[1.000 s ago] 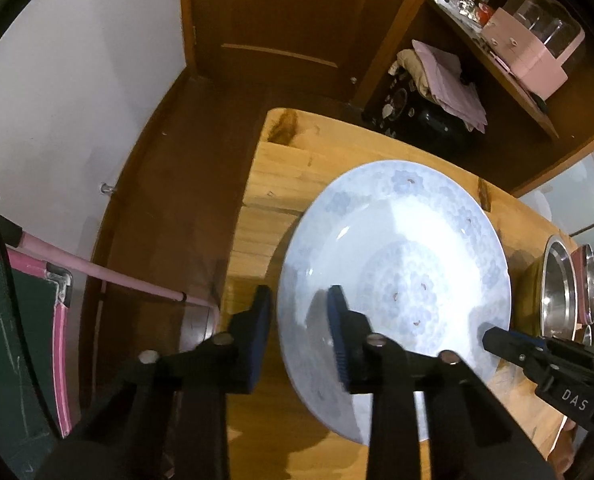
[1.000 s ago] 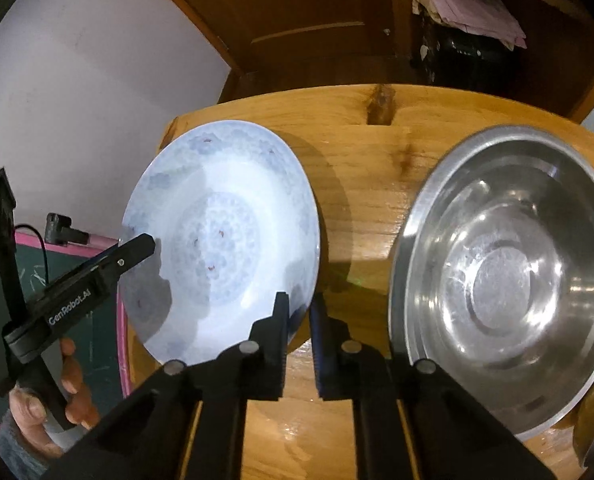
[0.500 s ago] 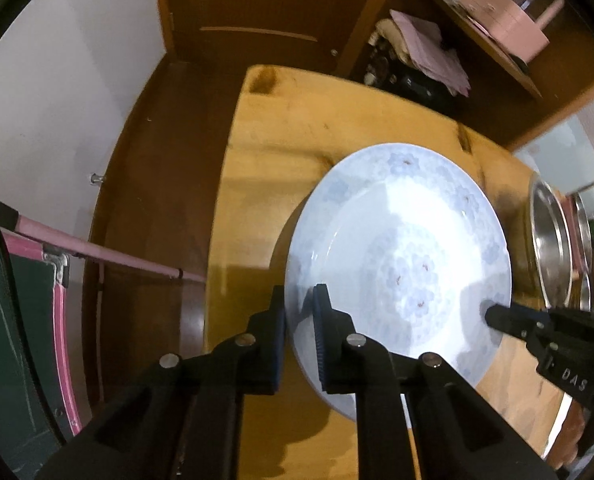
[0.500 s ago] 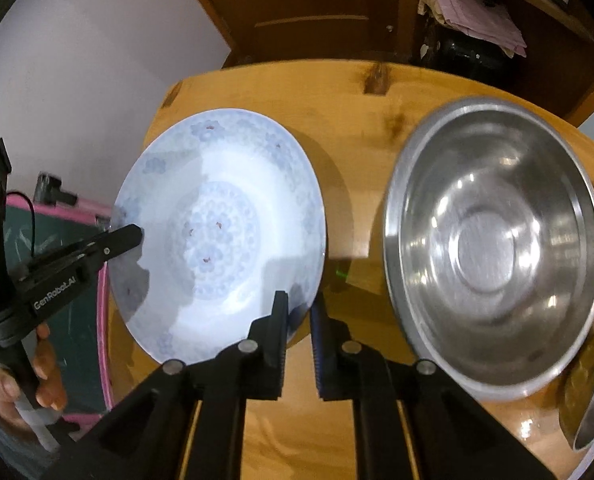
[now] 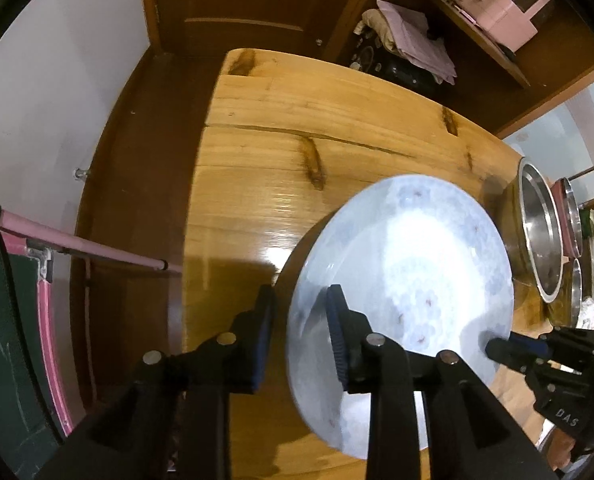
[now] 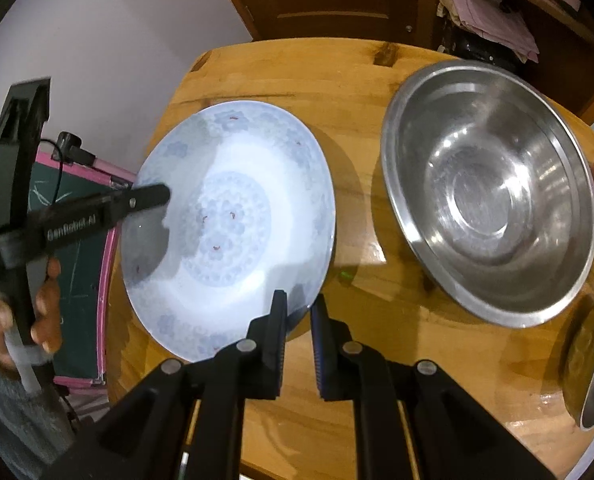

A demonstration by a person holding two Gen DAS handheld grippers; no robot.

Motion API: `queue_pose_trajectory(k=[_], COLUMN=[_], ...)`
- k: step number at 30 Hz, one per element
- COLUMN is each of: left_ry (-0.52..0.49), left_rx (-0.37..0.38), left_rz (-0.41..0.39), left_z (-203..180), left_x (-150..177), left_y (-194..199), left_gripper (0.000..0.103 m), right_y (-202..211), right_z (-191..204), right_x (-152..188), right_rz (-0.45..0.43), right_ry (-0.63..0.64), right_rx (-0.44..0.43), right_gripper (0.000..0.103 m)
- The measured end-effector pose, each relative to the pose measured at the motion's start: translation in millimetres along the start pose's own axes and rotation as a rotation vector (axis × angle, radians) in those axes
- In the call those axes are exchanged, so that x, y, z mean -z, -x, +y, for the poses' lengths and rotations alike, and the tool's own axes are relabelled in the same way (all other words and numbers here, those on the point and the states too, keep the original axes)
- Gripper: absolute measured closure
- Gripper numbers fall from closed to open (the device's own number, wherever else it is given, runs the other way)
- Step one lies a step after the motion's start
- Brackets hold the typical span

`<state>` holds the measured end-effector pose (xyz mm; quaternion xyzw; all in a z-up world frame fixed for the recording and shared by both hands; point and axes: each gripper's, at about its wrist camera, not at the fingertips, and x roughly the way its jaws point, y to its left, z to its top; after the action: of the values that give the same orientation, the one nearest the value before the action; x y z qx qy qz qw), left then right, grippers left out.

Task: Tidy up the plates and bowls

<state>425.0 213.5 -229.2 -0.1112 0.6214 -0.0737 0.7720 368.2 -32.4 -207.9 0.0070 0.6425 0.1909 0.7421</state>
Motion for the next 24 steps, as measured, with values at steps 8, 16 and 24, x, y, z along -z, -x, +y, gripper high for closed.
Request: queue_pose_trajectory(k=[8,16,24], left_ry=[-0.071,0.016,-0.034], left_rx=[-0.022,0.005,-0.002], left_rz=[0.014,0.014,0.002], left_z=[-23.3,-29.2,-70.3], left_x=[26.0,73.2,143.6], left_y=[7.8,45.7,107.5], left_gripper=[0.092,0.093,0.093], right_y=[1.6,23.9,75.8], right_z=[-13.0,-6.2,0.3], right_x=[11.1,43.0,96.8], right_rz=[0.012,0.009,-0.017], right_ry=[-0.027,-0.001,0.015], right_rx=[0.024,0.031,0.041], right_gripper=[0.093,0.093,0.093])
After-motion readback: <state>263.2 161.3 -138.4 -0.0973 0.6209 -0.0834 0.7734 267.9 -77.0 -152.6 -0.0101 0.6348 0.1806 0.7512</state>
